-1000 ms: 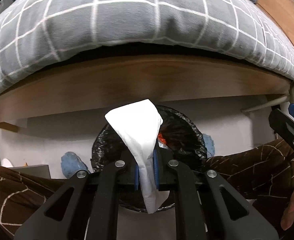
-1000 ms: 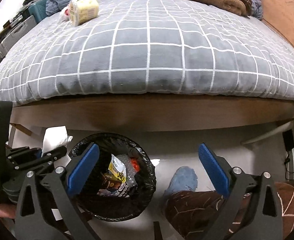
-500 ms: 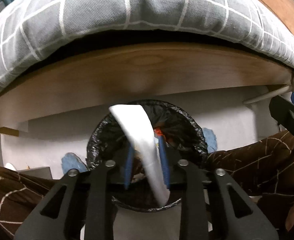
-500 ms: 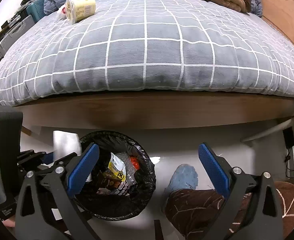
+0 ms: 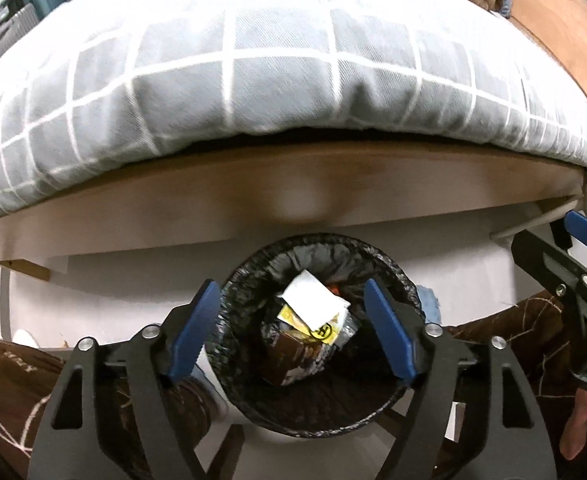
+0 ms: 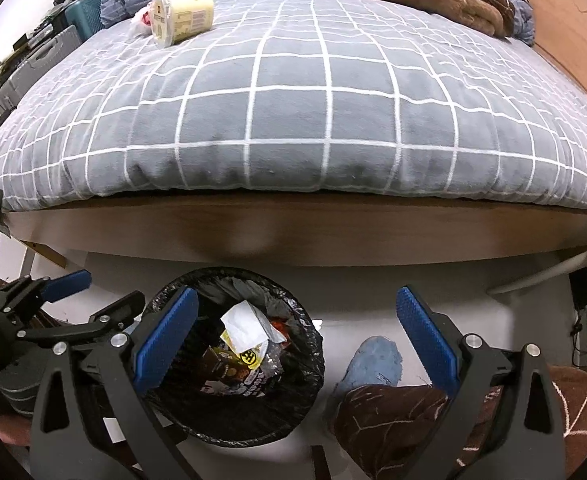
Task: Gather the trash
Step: 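Move both grippers back over the bed toward the yogurt cup and plastic bag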
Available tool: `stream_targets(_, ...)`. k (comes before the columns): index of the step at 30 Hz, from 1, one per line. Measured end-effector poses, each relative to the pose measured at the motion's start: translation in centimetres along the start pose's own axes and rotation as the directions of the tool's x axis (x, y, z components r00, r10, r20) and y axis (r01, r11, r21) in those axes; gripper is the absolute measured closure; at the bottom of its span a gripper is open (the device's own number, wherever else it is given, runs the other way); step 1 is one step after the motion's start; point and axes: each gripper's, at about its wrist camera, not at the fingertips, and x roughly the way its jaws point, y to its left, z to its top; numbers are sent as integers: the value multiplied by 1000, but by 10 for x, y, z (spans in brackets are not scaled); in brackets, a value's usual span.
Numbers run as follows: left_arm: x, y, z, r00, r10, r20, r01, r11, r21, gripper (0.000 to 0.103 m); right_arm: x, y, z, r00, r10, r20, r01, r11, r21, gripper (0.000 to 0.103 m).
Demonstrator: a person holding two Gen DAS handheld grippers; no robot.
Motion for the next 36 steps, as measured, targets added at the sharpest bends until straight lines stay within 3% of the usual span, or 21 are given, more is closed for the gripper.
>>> stream_targets(6, -25, 21, 11, 999, -2, 53, 5, 999, -52, 15, -9, 13, 7, 1000, -16, 26, 17, 999, -27, 8)
stream_targets(13, -69, 46, 24, 989, 4, 148, 12, 994, -109, 6, -37, 34, 20, 992, -30, 120, 42, 995, -96, 8)
stream_targets(23, -94, 63, 44, 976, 47, 215, -17, 990, -138, 6, -51, 52, 45, 986, 2, 165, 18, 992, -121, 8)
stream_targets(28, -94, 80, 65, 977, 35, 211, 2, 984, -177, 6, -51, 58, 65, 985, 40, 168, -20, 993, -120, 8)
stream_targets(36, -88, 100, 115, 965, 78, 249, -33, 983, -180, 6, -42, 60, 110, 976, 74, 206, -50, 992, -119, 8)
